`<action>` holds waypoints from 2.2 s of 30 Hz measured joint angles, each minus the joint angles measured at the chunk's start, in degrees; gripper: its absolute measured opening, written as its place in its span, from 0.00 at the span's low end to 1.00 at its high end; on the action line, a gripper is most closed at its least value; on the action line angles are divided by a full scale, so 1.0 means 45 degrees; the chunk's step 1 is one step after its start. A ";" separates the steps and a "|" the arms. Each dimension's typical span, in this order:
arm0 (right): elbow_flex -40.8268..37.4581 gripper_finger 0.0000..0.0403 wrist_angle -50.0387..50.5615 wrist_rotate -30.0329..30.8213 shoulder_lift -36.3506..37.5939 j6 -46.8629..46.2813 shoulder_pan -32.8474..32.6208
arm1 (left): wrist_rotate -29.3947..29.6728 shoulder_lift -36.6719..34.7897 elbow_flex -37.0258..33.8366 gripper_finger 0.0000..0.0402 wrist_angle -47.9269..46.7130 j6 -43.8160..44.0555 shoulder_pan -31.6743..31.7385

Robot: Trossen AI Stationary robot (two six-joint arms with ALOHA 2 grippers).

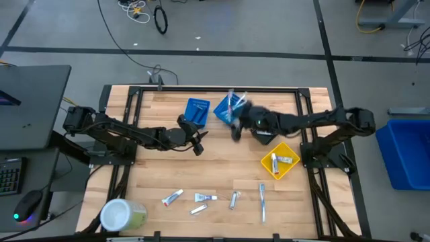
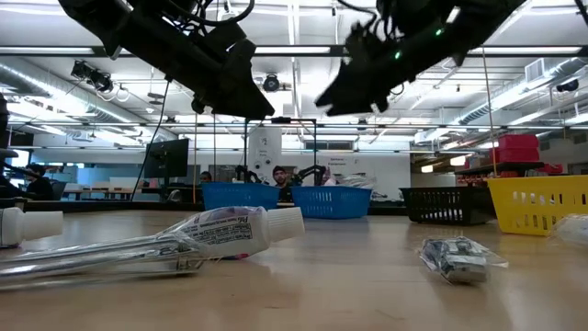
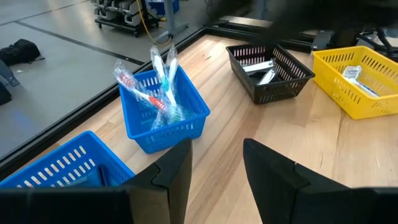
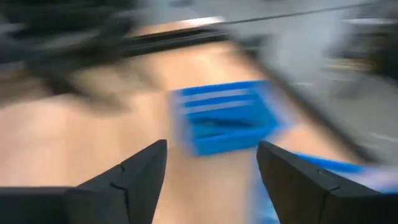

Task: Pick & Place Travel size toiletries
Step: Put the silver nail cutter into the black basket

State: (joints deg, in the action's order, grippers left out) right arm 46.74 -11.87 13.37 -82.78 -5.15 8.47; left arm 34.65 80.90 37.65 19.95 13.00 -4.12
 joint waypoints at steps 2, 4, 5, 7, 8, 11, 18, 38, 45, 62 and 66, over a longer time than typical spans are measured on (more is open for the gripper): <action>0.0000 0.62 0.0119 -0.1463 -0.0005 -0.0124 -0.0867 | 0.0000 0.0000 0.0000 0.38 -0.0001 0.0007 0.0000; 0.0000 0.59 0.0126 -0.2169 -0.0010 -0.0296 -0.1869 | 0.0000 0.0000 0.0000 0.38 0.0003 0.0008 0.0000; 0.0000 0.57 0.0110 -0.2362 -0.0010 -0.0297 -0.2385 | 0.0000 0.0000 0.0000 0.38 -0.0001 0.0013 0.0000; 0.0000 0.55 0.0138 -0.2722 -0.0020 -0.0171 -0.3385 | 0.0000 0.0000 0.0000 0.38 0.0004 0.0023 0.0000; 0.0000 0.55 0.0106 -0.2875 -0.0067 -0.0100 -0.3851 | 0.0000 0.0000 0.0000 0.38 0.0004 0.0032 0.0000; 0.0000 0.56 0.0053 -0.3050 -0.0340 0.0027 -0.5088 | 0.0000 0.0000 0.0000 0.38 0.0004 0.0037 0.0000; 0.0000 0.61 0.0675 -0.4449 -0.1896 0.0753 -0.6856 | 0.0000 0.0000 0.0000 0.38 0.0004 0.0066 0.0000; 0.0189 0.46 -0.0314 -0.4590 -0.5561 0.3379 -0.7300 | -0.0298 0.0000 0.0000 0.34 -0.1069 0.0066 -0.0005; 0.0194 0.20 -0.0286 -0.4410 -0.5561 0.3138 -0.6972 | -0.0301 0.0000 0.0000 0.34 -0.2109 0.0066 -0.0005; 0.0181 0.13 0.6723 0.3679 0.0656 -0.0589 -0.3289 | -0.0842 0.0000 0.0000 0.34 -0.2216 0.0067 -0.0005; 0.0185 0.13 0.9811 0.4657 0.1657 -0.4573 -0.1794 | -0.0986 0.0000 0.0000 0.34 -0.2214 0.0071 -0.0005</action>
State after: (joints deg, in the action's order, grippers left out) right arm 47.57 32.28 34.32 -75.33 -25.73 0.40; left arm 30.22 80.90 37.65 9.98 13.32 -4.14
